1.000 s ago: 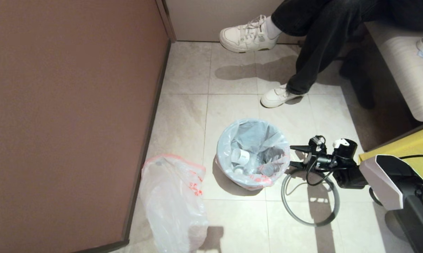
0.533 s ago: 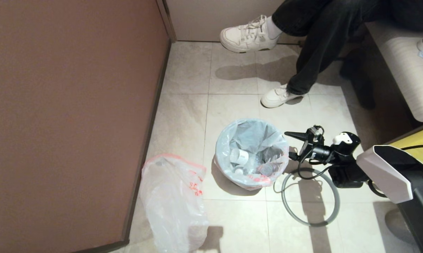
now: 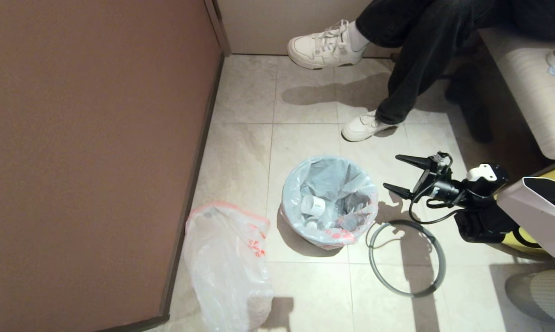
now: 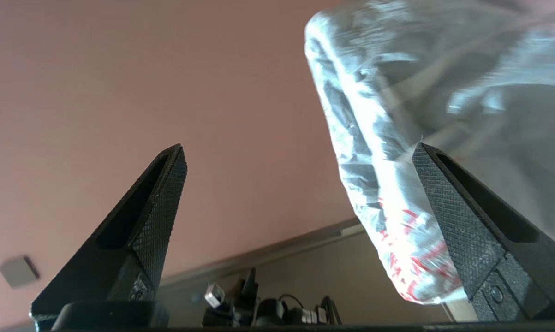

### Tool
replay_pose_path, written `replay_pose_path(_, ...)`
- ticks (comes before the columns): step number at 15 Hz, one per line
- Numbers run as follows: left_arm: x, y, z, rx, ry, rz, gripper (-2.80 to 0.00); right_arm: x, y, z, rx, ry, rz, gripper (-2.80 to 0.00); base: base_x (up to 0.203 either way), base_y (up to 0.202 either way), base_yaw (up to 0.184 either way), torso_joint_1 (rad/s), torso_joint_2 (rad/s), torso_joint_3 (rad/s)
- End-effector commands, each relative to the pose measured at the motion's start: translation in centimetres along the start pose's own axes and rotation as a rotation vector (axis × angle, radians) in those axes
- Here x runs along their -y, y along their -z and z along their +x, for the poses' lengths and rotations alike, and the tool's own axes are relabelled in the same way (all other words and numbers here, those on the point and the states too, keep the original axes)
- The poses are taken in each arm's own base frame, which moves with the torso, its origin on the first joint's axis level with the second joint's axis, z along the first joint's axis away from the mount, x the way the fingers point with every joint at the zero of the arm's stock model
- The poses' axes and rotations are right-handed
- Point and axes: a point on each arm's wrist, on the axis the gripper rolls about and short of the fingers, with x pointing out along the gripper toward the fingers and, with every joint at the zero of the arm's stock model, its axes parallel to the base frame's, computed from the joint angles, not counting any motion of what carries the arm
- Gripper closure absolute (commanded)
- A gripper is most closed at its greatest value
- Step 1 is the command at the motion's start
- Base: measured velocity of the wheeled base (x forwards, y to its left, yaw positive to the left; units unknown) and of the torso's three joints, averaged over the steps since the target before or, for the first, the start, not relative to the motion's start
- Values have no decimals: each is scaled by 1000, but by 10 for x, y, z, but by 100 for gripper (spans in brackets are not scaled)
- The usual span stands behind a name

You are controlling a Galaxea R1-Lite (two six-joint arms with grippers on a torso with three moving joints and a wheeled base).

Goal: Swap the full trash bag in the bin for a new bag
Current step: Place the trash bag on the floor

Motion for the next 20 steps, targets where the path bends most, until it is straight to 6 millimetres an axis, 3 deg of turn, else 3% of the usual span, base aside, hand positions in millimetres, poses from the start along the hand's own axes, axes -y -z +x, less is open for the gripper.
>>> replay_pose_path(1,0,0,0,-1,0,0,0,-13,-2,0,-13,-27,-67,-280,0,0,0,0,0,0)
replay_pose_path(4,0,0,0,-1,0,0,0,-12,3,-3,-46,-11,-154,-280,0,0,0,0,0,0)
replay_pose_path(6,0,0,0,-2,0,0,0,-14,16,-17,-39,22,-188,-280,0,0,0,0,0,0)
replay_pose_path(9,0,0,0,-1,0,0,0,-74,28,-40,1,35,-273,-280,0,0,0,0,0,0)
replay_pose_path(11,0,0,0,-1,-1,0,0,-105,36,-50,26,69,-208,-280,0,0,0,0,0,0)
replay_pose_path(12,0,0,0,-1,0,0,0,-115,46,-53,35,96,-134,-280,0,0,0,0,0,0)
replay_pose_path(15,0,0,0,-1,0,0,0,-104,84,-72,113,217,52,-280,0,0,0,0,0,0)
replay_pose_path(17,0,0,0,-1,-1,0,0,-105,117,-87,137,280,16,-280,0,0,0,0,0,0)
replay_pose_path(20,0,0,0,-1,-2,0,0,-142,152,-94,157,304,-181,-280,0,0,0,0,0,0)
